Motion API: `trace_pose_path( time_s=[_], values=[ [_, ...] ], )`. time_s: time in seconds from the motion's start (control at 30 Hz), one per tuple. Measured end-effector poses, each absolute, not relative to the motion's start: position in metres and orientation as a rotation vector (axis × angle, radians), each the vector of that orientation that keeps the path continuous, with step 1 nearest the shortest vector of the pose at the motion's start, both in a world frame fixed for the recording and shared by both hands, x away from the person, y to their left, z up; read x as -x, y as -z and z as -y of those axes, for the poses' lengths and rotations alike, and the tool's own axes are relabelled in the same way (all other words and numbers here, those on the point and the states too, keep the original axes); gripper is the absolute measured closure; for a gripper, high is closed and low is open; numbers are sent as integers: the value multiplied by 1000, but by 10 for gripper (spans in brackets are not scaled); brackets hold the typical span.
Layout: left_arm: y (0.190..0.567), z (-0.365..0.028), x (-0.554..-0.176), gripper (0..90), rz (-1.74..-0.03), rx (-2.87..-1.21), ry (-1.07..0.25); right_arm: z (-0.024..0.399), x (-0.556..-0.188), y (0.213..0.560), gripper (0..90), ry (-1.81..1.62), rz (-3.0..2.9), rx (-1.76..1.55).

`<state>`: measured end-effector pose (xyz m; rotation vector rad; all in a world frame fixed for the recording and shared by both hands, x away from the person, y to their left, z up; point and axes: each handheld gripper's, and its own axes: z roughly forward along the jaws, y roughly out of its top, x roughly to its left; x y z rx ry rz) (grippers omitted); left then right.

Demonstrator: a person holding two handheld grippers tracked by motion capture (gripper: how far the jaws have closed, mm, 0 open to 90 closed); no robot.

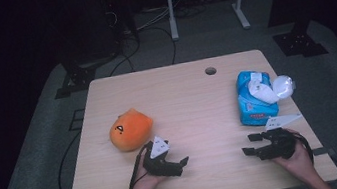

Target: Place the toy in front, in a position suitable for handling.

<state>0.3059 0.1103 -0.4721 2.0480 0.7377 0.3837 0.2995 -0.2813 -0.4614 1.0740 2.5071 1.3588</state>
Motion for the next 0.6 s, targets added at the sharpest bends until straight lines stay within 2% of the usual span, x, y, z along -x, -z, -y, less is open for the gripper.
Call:
trace_pose_path(
  time_s=[0.33,0.6],
  values=[
    [464,-112,-305,72,-734,-2014,-371,284,-299,462,336,-1364,-2500,-1082],
    [430,-122,-309,72,-701,-1953,-439,280,-298,461,336,-1345,-2506,-1067]
  ],
)
